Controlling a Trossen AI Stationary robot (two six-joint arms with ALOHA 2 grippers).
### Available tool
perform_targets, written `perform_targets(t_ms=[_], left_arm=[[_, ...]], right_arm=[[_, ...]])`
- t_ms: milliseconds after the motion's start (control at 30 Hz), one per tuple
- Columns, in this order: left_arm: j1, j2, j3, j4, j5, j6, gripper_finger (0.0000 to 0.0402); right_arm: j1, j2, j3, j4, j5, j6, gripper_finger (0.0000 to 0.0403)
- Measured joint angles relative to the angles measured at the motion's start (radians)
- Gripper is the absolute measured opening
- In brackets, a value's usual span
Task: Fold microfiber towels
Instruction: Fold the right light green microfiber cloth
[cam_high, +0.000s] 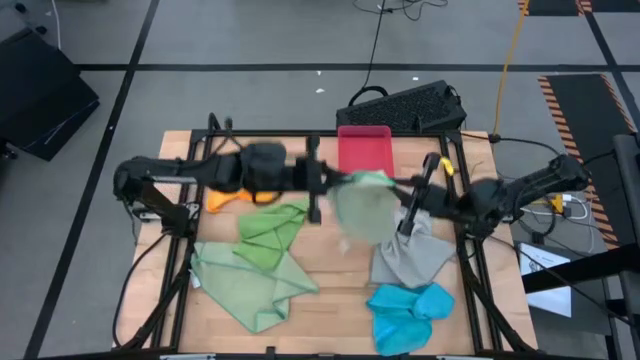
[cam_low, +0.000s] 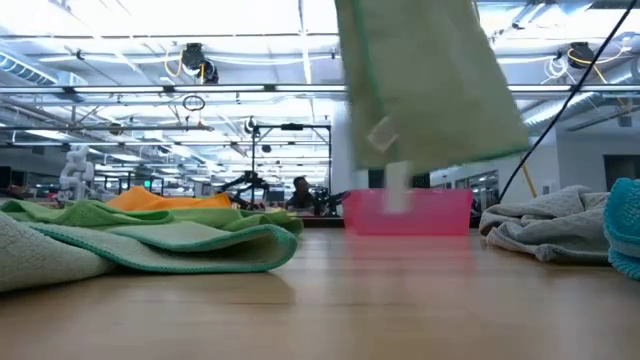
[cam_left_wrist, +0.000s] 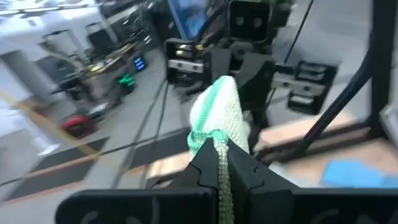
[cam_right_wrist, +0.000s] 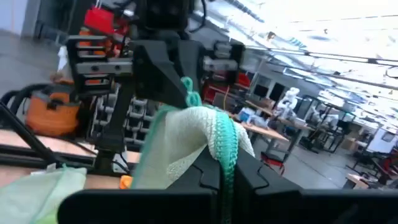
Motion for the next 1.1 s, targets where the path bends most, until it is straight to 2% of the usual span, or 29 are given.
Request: perform_targets(t_ms=[67, 167, 333, 500, 567, 700, 900, 1000, 1100], left_arm=[[0.018, 0.0, 0.0, 0.006, 0.086, -0.037, 0.0007], [-0.005, 0.001, 0.0, -0.049, 0.116, -0.05, 0.0005], [-0.061, 0.002, 0.0, -0.183, 0.013, -0.085, 0.0007], [-0.127, 0.004, 0.0, -0.305, -0.072, -0.165, 0.0004], [-0.143, 0.005, 0.0, -0.346, -0.105, -0.193, 0.0008], [-0.155, 0.013, 0.001, -0.36, -0.157, -0.194, 0.0005], [-0.103, 0.011, 0.001, -0.317, -0.207, -0.095, 0.001], [-0.042, 0.011, 0.001, -0.314, -0.187, -0.062, 0.0005], [0.027, 0.001, 0.001, -0.3, -0.107, -0.014, 0.0006]], right_arm=[[-0.023, 0.011, 0.078, -0.109, -0.049, 0.061, 0.0001], [-0.029, 0.03, 0.151, -0.287, -0.111, 0.17, 0.0001], [-0.005, 0.042, 0.167, -0.499, -0.128, 0.328, 0.0001], [-0.004, 0.045, 0.167, -0.656, -0.253, 0.467, 0.0001], [-0.003, 0.045, 0.165, -0.664, -0.292, 0.485, 0.0], [-0.006, 0.045, 0.164, -0.631, -0.291, 0.479, 0.0], [-0.064, 0.043, 0.164, -0.527, -0.234, 0.385, 0.0], [-0.099, 0.043, 0.164, -0.498, -0.213, 0.357, 0.0001], [-0.132, 0.044, 0.164, -0.471, -0.215, 0.347, 0.0001]])
